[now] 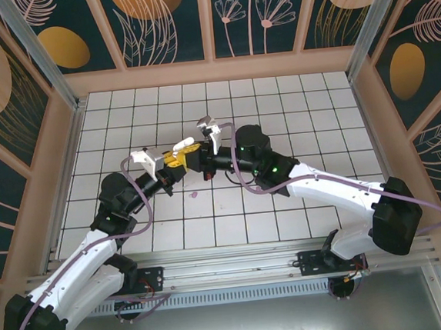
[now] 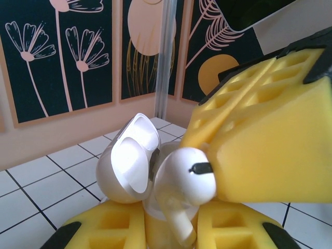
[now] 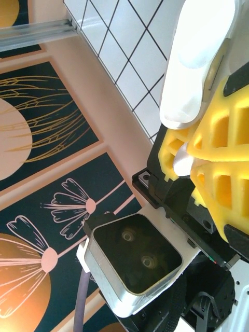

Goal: Insert the wireless bluetooth earbuds into the charging case

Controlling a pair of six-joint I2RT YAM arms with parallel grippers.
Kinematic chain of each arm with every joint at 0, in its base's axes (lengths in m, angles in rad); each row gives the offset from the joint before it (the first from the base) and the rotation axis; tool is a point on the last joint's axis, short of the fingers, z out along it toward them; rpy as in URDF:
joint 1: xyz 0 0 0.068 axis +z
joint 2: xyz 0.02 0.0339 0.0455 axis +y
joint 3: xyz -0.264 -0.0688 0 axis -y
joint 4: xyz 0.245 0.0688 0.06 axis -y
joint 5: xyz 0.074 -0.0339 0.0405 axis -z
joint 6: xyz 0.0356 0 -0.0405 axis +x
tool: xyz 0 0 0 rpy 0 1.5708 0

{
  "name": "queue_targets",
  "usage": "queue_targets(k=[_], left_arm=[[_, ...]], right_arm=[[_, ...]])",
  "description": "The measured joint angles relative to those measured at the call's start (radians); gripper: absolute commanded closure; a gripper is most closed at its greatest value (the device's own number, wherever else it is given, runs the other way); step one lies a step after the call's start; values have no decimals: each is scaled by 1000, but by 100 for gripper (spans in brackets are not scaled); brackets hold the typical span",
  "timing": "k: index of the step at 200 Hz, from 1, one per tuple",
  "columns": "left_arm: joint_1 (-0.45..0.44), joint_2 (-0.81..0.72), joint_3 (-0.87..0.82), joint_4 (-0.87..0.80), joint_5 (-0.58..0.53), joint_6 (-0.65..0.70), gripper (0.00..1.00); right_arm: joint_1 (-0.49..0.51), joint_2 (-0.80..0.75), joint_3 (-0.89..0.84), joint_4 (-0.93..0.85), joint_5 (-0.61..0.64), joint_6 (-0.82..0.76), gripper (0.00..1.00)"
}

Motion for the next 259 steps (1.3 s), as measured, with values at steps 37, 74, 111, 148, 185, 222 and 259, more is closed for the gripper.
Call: queue_targets(k=[37,74,111,148,185,222,259], left_arm=[[0,0,0,4,-7,0,100],[0,0,0,30,-6,-6,100],[0,2,0,38,-3,-7,100],[0,11,0,44,-3,-7,100],[0,18,0,47,-3,-7,100],[0,23,0,51,-3,-7,100],[0,23,0,52,-3,-7,100]], right_arm=[[9,-9,-2,-4,38,-2,100],[14,-30,-12,-3,59,-20,100],[18,-38,-21,6,77,-27,100],[18,-38,-23,6,87,-42,100],[18,-38,-22,9,98,-53,100],[15,-38,-13,12,123,-79,100],[15,-38,3,11,143,-115,100]])
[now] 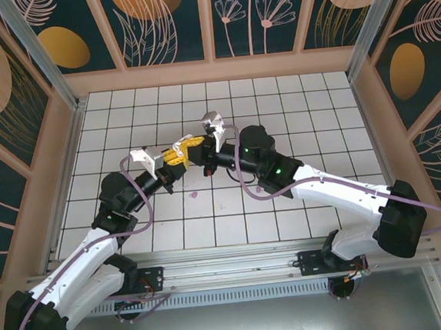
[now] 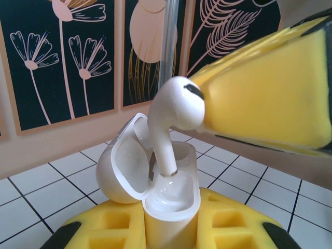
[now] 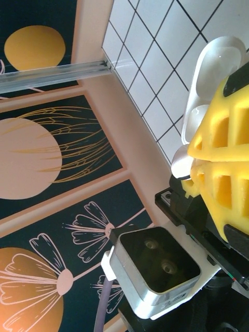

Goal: Insert the wireless bluetooth earbuds into the charging case

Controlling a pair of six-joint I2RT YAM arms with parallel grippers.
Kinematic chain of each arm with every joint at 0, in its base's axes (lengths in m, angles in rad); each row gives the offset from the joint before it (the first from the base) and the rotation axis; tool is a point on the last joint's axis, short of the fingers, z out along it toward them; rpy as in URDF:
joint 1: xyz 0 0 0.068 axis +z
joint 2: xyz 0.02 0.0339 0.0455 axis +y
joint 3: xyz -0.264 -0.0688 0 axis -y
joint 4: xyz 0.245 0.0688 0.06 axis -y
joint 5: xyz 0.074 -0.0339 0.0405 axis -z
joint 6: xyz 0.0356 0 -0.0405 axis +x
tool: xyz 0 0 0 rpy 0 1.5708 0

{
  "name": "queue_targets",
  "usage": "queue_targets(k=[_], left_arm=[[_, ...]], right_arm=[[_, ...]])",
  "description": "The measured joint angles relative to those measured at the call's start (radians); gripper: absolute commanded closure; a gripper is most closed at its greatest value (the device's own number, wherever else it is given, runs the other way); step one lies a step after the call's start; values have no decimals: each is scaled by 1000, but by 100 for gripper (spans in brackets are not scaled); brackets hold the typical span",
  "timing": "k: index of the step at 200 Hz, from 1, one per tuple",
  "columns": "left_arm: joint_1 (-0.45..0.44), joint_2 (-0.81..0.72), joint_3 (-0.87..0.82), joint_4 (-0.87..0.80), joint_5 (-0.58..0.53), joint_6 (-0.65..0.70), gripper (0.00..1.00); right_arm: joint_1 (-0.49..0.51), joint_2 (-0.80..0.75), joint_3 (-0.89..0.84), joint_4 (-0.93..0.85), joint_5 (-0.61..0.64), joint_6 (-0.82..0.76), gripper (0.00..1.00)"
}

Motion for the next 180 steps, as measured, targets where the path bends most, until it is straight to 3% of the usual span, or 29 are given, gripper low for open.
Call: queue_targets(k=[180], left_arm=[[0,21,0,7,0,0,100]], right_arm=[[2,0,0,-60,11,-42,100]])
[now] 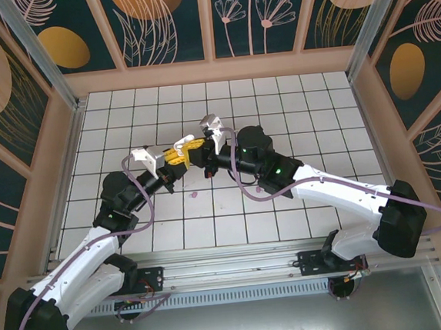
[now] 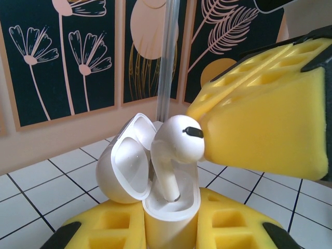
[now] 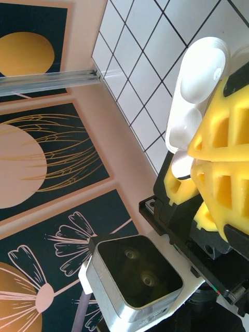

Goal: Insert the wireless bluetooth earbuds into the charging case

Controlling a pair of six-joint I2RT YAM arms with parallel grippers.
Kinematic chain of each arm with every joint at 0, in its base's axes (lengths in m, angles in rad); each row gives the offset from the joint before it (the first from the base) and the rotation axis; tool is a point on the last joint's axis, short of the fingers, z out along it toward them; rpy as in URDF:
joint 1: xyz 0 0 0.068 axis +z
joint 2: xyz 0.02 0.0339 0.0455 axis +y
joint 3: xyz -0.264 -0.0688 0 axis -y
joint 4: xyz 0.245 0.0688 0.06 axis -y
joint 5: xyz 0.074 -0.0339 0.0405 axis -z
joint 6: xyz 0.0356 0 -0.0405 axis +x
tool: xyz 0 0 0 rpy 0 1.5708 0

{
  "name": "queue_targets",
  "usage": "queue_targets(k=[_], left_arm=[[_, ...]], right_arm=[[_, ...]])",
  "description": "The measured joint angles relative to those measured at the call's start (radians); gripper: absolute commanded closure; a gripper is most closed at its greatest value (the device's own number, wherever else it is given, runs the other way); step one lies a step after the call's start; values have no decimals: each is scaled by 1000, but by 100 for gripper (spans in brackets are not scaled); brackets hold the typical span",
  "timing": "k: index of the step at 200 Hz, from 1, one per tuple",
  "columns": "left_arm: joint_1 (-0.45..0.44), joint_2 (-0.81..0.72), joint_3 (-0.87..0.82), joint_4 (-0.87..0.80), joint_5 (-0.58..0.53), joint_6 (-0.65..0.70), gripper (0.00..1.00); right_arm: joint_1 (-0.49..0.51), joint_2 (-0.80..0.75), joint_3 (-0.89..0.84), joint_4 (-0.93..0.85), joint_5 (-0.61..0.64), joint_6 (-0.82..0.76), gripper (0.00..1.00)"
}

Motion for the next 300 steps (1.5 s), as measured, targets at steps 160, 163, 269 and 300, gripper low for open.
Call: queue_targets(k=[160,163,269,300], left_arm=[[0,-2,0,-1,-12,0,100],[0,-2,0,-1,-13,0,100],[2,-2,0,-11,-28,0,100],[2,-2,0,-22,-37,0,100]], right_arm=[[10,5,0,-56,23,-27,81],[10,5,0,-56,26,-26,81],[12,5,1,-64,40,-26,68],[12,4,3,-76,52,-26,63]])
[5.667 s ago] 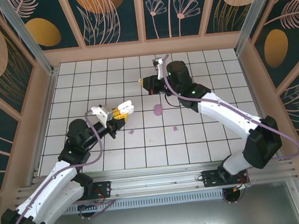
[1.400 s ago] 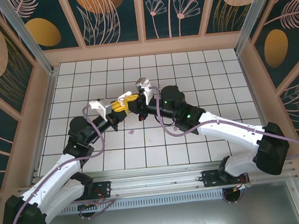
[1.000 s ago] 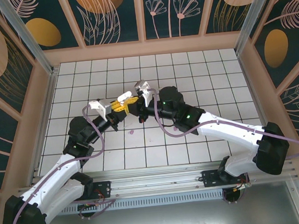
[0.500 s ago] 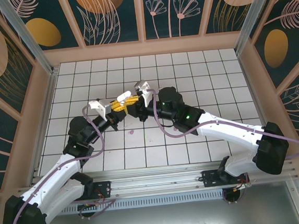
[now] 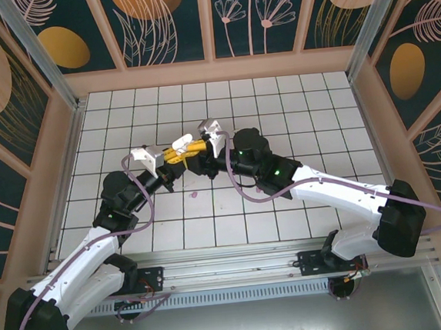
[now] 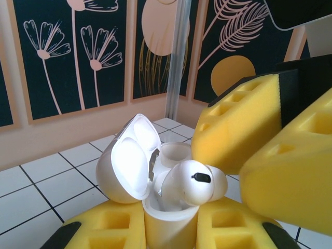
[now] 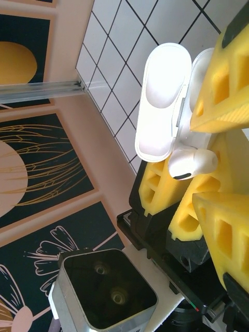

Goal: Insert the wireless bluetooth earbuds into the charging case

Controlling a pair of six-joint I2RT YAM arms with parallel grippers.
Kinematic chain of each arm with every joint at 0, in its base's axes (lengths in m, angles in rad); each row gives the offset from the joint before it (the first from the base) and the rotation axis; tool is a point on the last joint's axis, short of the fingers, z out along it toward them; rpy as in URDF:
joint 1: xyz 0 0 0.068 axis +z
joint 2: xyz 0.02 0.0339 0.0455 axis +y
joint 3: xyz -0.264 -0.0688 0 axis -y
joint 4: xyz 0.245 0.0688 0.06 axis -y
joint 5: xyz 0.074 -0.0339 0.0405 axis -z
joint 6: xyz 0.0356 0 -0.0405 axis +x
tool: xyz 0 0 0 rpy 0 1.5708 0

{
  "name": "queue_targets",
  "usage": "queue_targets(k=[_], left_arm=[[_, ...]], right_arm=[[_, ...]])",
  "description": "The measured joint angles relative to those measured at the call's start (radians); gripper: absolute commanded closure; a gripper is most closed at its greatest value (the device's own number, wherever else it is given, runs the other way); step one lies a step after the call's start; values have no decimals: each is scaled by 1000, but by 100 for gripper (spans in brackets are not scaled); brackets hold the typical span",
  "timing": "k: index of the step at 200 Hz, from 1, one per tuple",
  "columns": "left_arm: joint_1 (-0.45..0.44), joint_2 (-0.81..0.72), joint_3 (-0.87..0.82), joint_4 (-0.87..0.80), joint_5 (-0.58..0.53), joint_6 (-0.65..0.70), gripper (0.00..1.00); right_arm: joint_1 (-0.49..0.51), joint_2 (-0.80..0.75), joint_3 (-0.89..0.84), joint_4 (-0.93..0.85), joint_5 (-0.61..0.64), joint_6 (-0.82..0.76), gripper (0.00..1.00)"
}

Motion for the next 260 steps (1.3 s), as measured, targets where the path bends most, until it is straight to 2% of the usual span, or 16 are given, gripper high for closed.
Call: queue_targets(k=[70,98,152,203,260], left_arm=[[0,0,0,-2,-3,4,100],[0,0,6,-23,-11,16,100],[0,1,34,-85,-53,39,100],[0,0,36,-118,-56,46,100],[0,-11,36,-137,-53,49,100]], right_arm=[[-1,-16,15,-50,29,20,57],[-9,-42,24,-84,36,66,76],[-40,-25,153,-171,-66,163,95],[-40,65,185,-226,-210,204,100],[-40,103,211,-278,-245,203,100]])
